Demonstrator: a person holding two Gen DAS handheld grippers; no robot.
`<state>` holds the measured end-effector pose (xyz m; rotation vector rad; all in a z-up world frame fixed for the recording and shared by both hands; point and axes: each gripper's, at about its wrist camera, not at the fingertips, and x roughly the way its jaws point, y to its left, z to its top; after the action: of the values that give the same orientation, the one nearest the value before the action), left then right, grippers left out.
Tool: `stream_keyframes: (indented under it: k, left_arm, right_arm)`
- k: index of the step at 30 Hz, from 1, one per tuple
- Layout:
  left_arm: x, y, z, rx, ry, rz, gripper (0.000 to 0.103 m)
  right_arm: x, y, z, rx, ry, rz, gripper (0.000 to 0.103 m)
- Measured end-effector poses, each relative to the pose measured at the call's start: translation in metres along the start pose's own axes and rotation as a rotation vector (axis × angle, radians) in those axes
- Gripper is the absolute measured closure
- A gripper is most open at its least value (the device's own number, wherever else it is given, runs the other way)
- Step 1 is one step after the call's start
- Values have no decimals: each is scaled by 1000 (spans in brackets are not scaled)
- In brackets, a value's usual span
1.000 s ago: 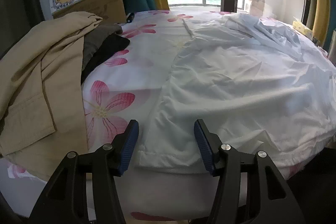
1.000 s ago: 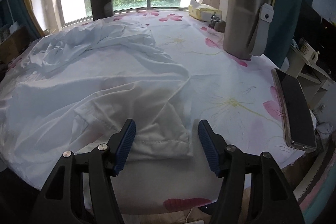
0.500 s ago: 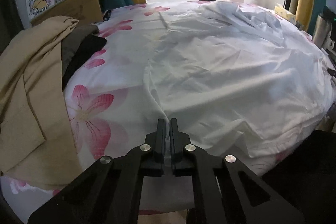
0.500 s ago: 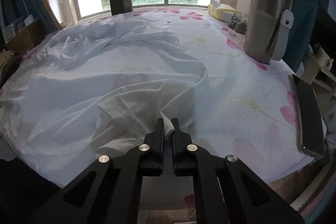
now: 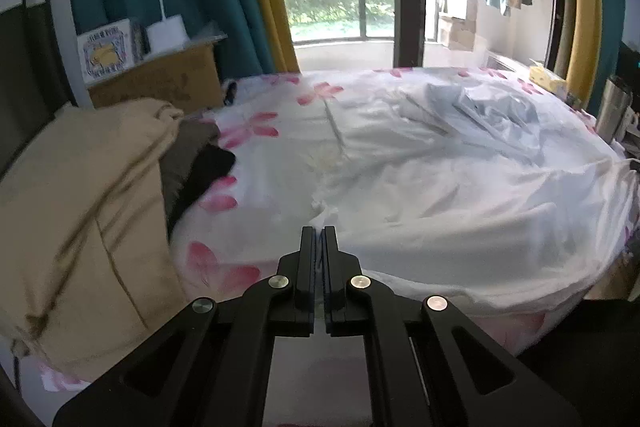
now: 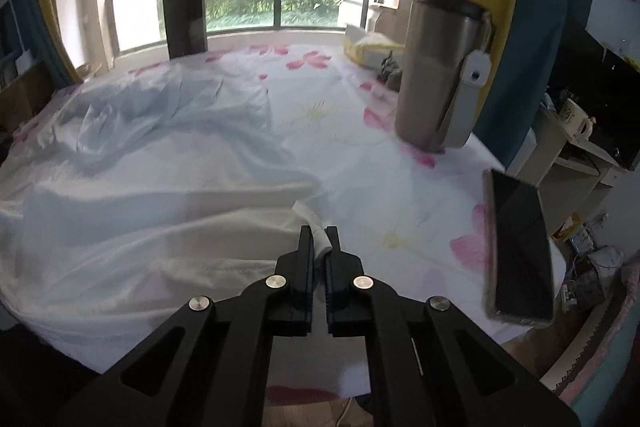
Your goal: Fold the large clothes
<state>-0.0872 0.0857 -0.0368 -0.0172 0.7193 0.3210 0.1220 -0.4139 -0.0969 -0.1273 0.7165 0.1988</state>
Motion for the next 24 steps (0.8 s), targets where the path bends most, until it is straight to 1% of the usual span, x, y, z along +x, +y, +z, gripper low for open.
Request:
stream_keyframes:
  k: [3,5,15,24]
  left_arm:
    - [-3,5,9,-1,-10,18,100]
    - [-4,8,15,-2,-23,29,100]
    - [-3,9,47,12,-78,50,100]
    - [10,8,75,22,-124,77,100]
  right_arm:
    - [-2,0,9,17,-30,-9,99]
    - [-2,0,15,35,-43,3,99]
    - [-6,5,54,19,-125,9,99]
    - [-1,4,82,5,-160,15,99]
